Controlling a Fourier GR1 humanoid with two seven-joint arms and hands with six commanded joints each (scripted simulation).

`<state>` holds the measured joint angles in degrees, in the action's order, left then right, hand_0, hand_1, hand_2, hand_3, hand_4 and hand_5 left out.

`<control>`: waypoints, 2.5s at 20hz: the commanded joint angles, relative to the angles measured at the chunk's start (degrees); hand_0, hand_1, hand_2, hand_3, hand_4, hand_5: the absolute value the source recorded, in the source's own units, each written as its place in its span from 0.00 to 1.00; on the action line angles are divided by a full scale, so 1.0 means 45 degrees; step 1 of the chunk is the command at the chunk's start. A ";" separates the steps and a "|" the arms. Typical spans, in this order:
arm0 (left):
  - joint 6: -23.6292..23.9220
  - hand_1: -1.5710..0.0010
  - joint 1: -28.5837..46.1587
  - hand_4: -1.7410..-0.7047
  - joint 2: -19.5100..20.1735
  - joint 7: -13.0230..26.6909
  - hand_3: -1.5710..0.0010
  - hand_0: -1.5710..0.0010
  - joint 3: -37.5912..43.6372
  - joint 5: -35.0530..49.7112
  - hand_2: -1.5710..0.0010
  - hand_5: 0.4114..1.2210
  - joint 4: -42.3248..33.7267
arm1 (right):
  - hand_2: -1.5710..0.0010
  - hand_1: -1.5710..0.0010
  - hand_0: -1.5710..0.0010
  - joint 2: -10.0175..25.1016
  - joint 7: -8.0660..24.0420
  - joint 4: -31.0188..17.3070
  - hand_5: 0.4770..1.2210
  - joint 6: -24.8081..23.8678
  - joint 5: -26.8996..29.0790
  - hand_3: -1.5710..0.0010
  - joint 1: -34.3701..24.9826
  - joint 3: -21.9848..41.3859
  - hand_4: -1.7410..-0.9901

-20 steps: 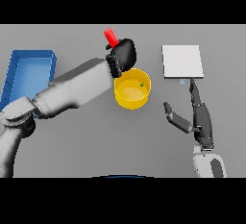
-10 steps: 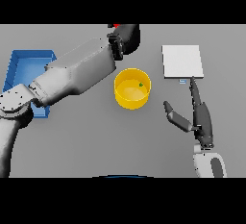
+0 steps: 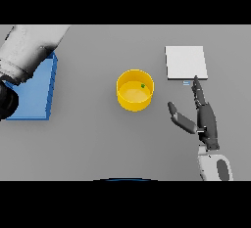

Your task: Pick up the red beaker and tilt it to pour out 1 green nut into yellow bowl. Pick up the yellow bowl and place it on the metallic measuring scale.

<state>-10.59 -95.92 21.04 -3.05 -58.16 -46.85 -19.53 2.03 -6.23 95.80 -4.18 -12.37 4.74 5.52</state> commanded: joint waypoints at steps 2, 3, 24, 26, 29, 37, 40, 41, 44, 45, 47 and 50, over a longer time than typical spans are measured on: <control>0.0318 0.00 0.0311 0.01 0.0549 0.0907 0.13 0.00 0.1375 0.1554 0.01 1.00 0.0883 | 1.00 1.00 1.00 0.0089 0.0072 -0.0234 0.16 0.0053 0.0142 1.00 -0.0170 -0.0148 0.71; 0.0553 0.00 0.0421 0.01 0.0830 0.1001 0.13 0.00 0.2002 0.2328 0.01 1.00 0.1193 | 1.00 1.00 1.00 0.0134 0.0044 -0.0275 0.15 0.0145 0.0236 1.00 -0.0182 -0.0174 0.69; 0.8289 0.00 1.1909 0.00 0.5680 0.7177 0.08 0.00 0.5373 1.1703 0.00 1.00 -0.8175 | 1.00 1.00 1.00 0.0702 -0.0299 -0.0465 0.25 0.0391 -0.0141 1.00 -0.0345 -0.0026 0.70; 0.8740 0.00 1.2454 0.00 0.5813 0.7525 0.05 0.00 0.5232 1.1945 0.00 1.00 -0.8858 | 1.00 1.00 1.00 0.0599 -0.0345 -0.0526 0.25 0.0362 -0.0265 1.00 -0.0203 0.0107 0.70; 0.9141 0.00 1.2906 0.00 0.5844 0.7929 0.03 0.00 0.4875 1.2134 0.00 0.93 -0.9306 | 1.00 1.00 1.00 0.0585 -0.0328 -0.0500 0.25 0.0347 -0.0375 1.00 -0.0232 0.0191 0.70; 0.7118 0.40 1.3410 0.60 0.6777 0.8154 0.43 0.26 0.4012 1.3247 0.39 0.45 -1.0456 | 1.00 1.00 1.00 0.0595 -0.0678 -0.0421 0.25 0.0287 -0.0380 1.00 0.0063 0.0178 0.74; 0.6059 0.69 1.3293 0.80 0.7112 0.8444 0.71 0.62 0.3962 1.3682 0.69 0.39 -1.0902 | 1.00 1.00 1.00 0.0489 -0.0575 -0.0497 0.26 0.0155 -0.0585 1.00 -0.0024 0.0286 0.74; 0.5870 0.75 1.3234 0.83 0.7095 0.8426 0.76 0.70 0.3954 1.3736 0.75 0.37 -1.0832 | 1.00 1.00 1.00 0.0526 -0.0437 -0.0528 0.26 0.0175 -0.0534 1.00 -0.0104 0.0225 0.74; 0.5627 0.87 1.3446 0.89 0.7173 0.8114 0.88 0.84 0.4082 1.4023 0.87 0.34 -1.0813 | 1.00 1.00 1.00 0.0534 -0.0493 -0.0498 0.25 0.0213 -0.0455 1.00 -0.0012 0.0202 0.74; 0.5603 0.90 1.3474 0.91 0.7230 0.7936 0.90 0.88 0.4142 1.4033 0.90 0.33 -1.0739 | 1.00 1.00 1.00 0.0537 -0.0380 -0.0449 0.26 0.0274 -0.0413 1.00 -0.0010 0.0222 0.74; 0.5756 0.94 1.3407 0.92 0.7048 0.7591 0.94 0.92 0.4203 1.3994 0.93 0.32 -1.0563 | 1.00 1.00 1.00 0.0502 -0.0079 -0.0388 0.25 0.0185 -0.0569 1.00 -0.0145 0.0286 0.73; 0.5979 0.97 1.3260 0.92 0.7001 0.7025 0.97 0.96 0.4523 1.4109 0.97 0.32 -1.0481 | 1.00 1.00 1.00 0.0639 0.0130 -0.0194 0.25 -0.0063 -0.1285 1.00 -0.0107 0.0536 0.72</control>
<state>16.32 -36.25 52.55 28.50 -37.80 16.64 -66.70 4.91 -5.73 94.93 -4.47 -18.15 4.26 7.94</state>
